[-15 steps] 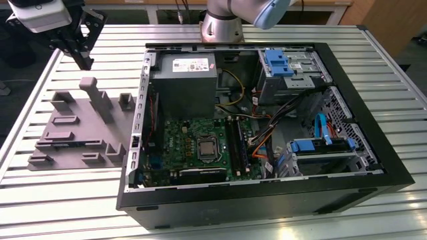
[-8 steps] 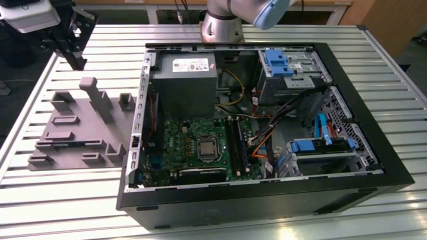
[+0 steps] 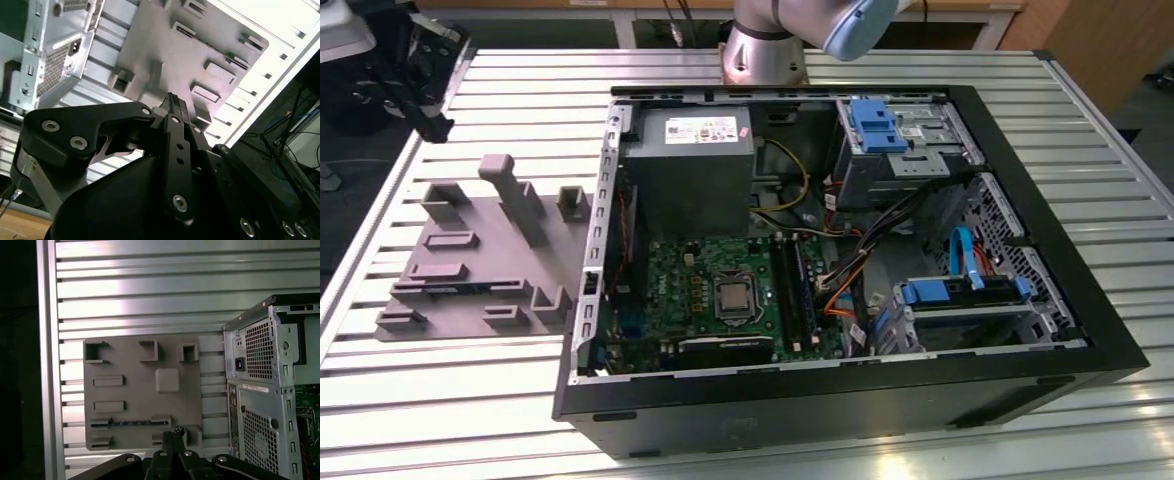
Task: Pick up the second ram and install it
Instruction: 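Reach for the second ram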
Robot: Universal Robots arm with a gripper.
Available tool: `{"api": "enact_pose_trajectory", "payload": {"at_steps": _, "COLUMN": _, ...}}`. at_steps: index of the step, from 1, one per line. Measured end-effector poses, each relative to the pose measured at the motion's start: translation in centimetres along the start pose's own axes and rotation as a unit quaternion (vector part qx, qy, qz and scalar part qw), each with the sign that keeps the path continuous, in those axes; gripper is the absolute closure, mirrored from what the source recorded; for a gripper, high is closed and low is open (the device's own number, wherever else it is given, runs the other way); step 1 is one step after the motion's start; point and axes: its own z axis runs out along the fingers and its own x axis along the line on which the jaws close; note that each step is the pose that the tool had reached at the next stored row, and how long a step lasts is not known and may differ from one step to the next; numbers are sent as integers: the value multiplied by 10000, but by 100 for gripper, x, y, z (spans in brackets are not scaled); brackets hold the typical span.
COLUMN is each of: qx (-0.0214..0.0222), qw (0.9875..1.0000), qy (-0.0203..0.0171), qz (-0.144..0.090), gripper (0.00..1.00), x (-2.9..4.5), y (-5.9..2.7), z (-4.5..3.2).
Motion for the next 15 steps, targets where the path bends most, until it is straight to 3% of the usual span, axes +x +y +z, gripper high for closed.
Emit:
{"api": "enact_pose_trajectory", "payload": {"at_steps": 10, "qx": 0, "qw": 10000, "qy": 0, "qz": 1, "gripper": 89, "x": 444, "y": -47, "z": -5}}
{"api": "enact_pose_trajectory", "payload": {"at_steps": 15, "qx": 0, "qw": 10000, "qy": -1, "qz": 0, "gripper": 89, "x": 465, "y": -48, "z": -5}}
